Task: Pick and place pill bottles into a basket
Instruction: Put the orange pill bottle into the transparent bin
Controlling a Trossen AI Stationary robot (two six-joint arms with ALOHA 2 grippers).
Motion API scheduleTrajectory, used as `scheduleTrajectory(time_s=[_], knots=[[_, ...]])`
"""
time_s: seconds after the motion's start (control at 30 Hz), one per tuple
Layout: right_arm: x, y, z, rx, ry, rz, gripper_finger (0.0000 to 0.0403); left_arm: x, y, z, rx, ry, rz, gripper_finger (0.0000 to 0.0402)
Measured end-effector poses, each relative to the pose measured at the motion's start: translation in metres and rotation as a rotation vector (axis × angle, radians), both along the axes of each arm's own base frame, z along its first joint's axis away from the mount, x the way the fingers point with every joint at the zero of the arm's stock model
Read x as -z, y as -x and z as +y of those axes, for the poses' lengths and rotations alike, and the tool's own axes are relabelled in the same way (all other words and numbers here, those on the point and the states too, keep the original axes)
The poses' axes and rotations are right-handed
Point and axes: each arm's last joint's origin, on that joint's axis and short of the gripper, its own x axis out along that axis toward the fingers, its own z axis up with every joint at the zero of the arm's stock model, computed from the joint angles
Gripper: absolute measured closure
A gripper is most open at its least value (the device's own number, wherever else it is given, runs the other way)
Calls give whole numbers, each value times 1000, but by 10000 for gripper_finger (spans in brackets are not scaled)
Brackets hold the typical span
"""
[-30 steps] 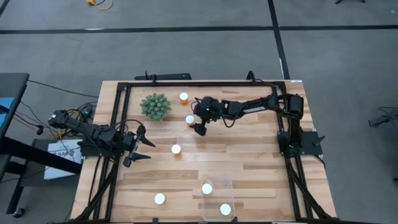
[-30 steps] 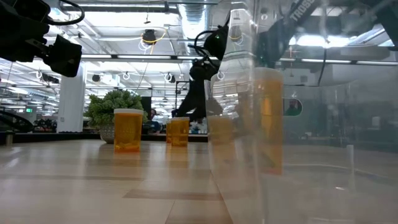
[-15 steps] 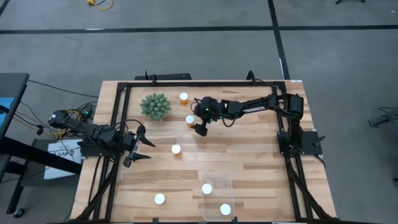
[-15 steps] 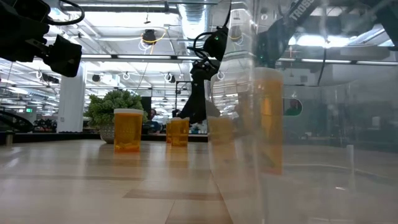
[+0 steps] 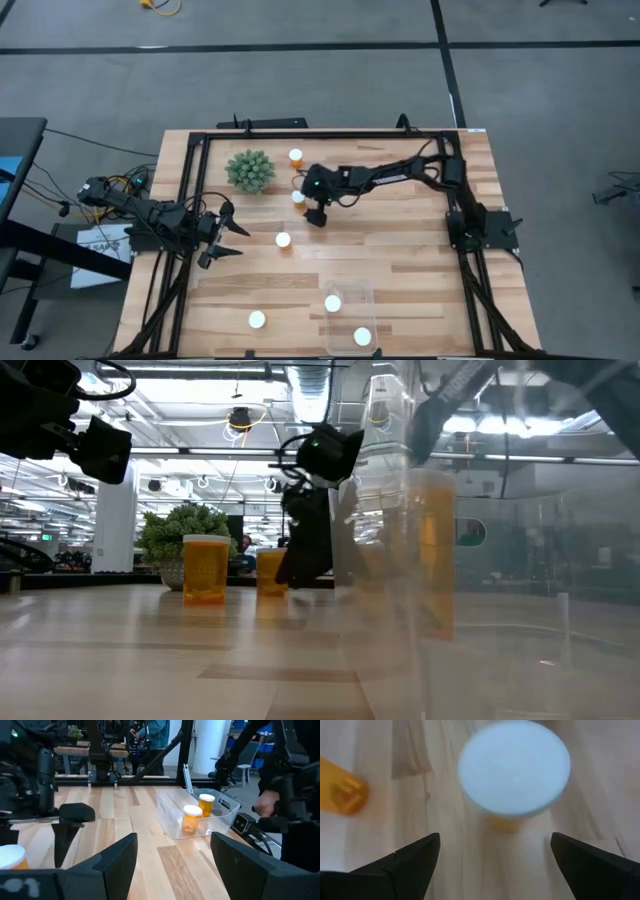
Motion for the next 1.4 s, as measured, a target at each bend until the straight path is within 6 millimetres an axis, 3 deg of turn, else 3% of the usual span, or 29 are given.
scheduleTrajectory(time_s=[0.2, 0.43, 0.9, 1.4], knots=[[-15, -17, -8, 23, 24, -70, 37, 0, 0, 0, 0, 0, 0, 159], [-26, -20, -20, 24, 11, -102, 54, 0, 0, 0, 0, 0, 0, 159], [-25, -22, -13, -13, 14, -106, 93, 0, 0, 0, 0, 0, 0, 159], [-24, -21, -10, -19, 11, -89, 212, 0, 0, 0, 0, 0, 0, 159]])
